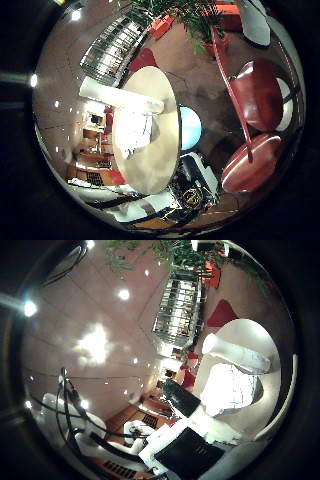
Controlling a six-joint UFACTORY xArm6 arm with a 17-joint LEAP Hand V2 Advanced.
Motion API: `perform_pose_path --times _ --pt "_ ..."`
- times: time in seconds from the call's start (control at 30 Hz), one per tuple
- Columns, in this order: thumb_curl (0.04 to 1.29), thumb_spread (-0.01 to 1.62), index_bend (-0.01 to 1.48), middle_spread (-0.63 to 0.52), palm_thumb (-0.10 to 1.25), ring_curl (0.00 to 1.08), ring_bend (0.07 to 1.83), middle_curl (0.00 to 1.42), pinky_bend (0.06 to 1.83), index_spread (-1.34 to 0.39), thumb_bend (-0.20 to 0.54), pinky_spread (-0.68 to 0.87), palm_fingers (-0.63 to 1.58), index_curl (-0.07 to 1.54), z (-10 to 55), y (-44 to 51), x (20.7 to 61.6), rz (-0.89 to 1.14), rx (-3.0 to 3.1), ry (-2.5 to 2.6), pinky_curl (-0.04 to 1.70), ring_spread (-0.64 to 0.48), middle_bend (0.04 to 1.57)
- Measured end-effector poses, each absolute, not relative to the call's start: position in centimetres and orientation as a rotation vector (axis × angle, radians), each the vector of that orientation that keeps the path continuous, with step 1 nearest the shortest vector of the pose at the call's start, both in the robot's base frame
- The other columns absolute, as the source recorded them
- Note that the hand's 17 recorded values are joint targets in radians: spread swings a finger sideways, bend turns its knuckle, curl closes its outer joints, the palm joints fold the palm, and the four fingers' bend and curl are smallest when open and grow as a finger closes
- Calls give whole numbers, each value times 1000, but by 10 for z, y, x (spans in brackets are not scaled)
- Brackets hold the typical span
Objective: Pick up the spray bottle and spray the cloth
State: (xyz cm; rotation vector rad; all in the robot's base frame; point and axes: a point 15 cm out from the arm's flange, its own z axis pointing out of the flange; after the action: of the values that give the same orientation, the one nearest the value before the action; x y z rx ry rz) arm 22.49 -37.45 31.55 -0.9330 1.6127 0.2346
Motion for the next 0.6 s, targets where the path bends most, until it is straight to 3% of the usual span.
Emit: perform_pose_path --times 0.6 --pt "300 1048 159 46 545 251 413 377 341 -204 -25 420 204 284 276 -334 317 350 -1075 1598 293 184 293"
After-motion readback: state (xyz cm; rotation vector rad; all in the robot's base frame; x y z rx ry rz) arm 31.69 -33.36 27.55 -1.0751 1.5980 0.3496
